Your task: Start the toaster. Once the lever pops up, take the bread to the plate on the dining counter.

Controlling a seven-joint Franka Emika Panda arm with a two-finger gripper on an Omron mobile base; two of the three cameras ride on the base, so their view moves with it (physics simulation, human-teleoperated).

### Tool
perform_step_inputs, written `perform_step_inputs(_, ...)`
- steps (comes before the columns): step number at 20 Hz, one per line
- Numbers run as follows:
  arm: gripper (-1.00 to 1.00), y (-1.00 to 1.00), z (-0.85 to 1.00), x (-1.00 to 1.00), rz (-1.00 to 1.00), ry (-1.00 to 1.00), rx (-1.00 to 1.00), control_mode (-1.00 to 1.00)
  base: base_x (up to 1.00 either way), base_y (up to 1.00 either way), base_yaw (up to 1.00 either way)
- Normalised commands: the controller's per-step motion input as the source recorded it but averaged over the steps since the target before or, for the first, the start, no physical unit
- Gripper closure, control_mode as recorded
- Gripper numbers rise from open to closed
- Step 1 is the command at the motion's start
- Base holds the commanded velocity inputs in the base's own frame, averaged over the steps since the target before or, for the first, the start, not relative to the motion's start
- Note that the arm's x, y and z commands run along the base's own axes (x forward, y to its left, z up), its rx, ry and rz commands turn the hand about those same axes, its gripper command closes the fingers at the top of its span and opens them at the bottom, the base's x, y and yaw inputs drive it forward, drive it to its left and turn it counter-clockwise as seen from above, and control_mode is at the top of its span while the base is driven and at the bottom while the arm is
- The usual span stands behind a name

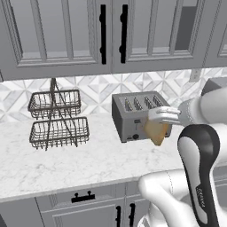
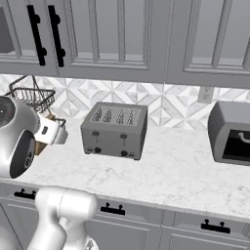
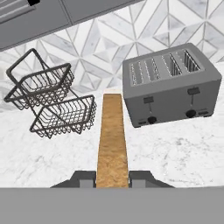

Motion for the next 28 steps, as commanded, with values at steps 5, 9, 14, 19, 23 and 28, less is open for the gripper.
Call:
perform_step_inputs(5,1.0,0.0,0.0,0.0,0.0,0.0,0.0,1.0,-0.78,0.0,0.03)
perform_step_inputs(9,1.0,0.0,0.0,0.0,0.0,0.0,0.0,1.0,-0.39,-0.06,0.4)
perform_step_inputs(14,1.0,0.0,0.0,0.0,0.0,0.0,0.0,1.0,-0.12,-0.05,0.76)
perform_step_inputs(19,1.0,0.0,0.0,0.0,0.0,0.0,0.0,1.0,-0.04,0.0,0.94)
perform_step_inputs(23,1.0,0.0,0.0,0.0,0.0,0.0,0.0,1.0,-0.03,0.0,1.0)
perform_step_inputs(28,1.0,0.0,0.0,0.0,0.0,0.0,0.0,1.0,-0.1,0.0,1.0)
